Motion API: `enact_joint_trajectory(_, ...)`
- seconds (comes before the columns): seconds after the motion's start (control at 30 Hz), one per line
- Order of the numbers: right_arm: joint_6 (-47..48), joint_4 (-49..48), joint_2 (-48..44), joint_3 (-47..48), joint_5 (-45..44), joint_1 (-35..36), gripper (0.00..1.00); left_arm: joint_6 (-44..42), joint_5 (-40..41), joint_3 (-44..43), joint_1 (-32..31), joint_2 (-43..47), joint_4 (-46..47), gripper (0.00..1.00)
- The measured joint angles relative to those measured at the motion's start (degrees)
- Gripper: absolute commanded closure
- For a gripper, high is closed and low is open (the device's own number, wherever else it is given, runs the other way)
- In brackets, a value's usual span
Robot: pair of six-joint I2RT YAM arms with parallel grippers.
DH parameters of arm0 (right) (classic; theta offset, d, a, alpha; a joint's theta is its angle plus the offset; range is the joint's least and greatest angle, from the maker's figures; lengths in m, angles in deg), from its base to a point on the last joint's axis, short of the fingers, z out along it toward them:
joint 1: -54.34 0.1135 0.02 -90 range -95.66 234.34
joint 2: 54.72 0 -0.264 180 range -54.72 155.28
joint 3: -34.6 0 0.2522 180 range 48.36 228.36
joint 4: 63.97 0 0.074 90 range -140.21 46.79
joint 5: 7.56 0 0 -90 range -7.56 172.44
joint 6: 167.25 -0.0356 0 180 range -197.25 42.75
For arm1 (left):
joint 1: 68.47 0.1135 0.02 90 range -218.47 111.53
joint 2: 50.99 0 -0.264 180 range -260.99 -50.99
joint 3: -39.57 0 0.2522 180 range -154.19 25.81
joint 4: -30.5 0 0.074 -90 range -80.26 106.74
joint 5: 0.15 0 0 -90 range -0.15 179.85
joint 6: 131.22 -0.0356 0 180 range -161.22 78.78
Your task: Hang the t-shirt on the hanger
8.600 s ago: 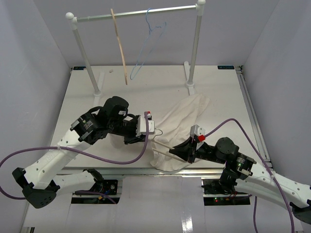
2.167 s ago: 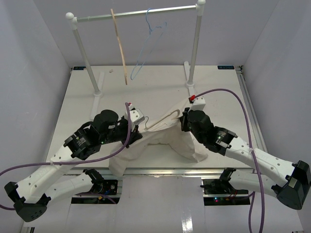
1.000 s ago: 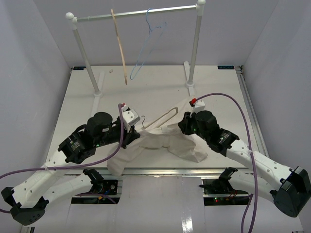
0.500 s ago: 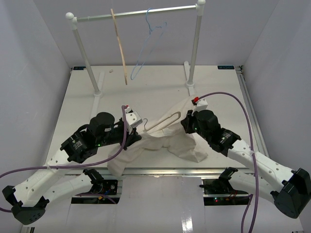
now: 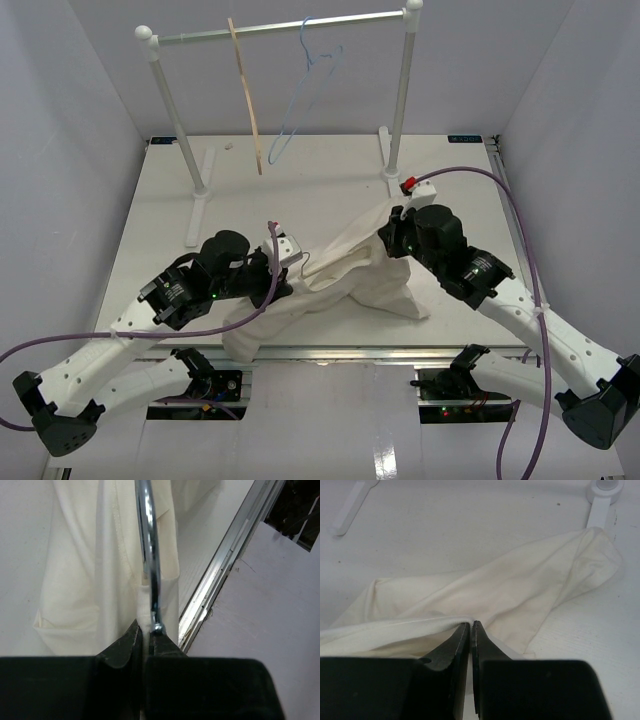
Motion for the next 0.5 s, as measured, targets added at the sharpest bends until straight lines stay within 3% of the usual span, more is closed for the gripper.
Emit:
enact_joint_trajectory(0.3, 6.49, 6.03, 0.07, 6.17, 9.54, -0.34, 0.92, -0.57, -0.04, -1.66, 0.02, -4.04, -1.02, 1.0)
enact_joint_trajectory(0.4, 7.9, 7.06, 1.21, 7.6, 16.54, -0.43, 0.92, -1.39, -2.75, -1.75, 0.04, -5.12, -0.69, 1.0)
enact_joint_trajectory(0.5, 9.25, 7.51, 2.66, 8.27, 23.57, 0.07, 0.83, -2.15, -5.99, -1.75, 0.04, -6.96, 0.04, 1.0)
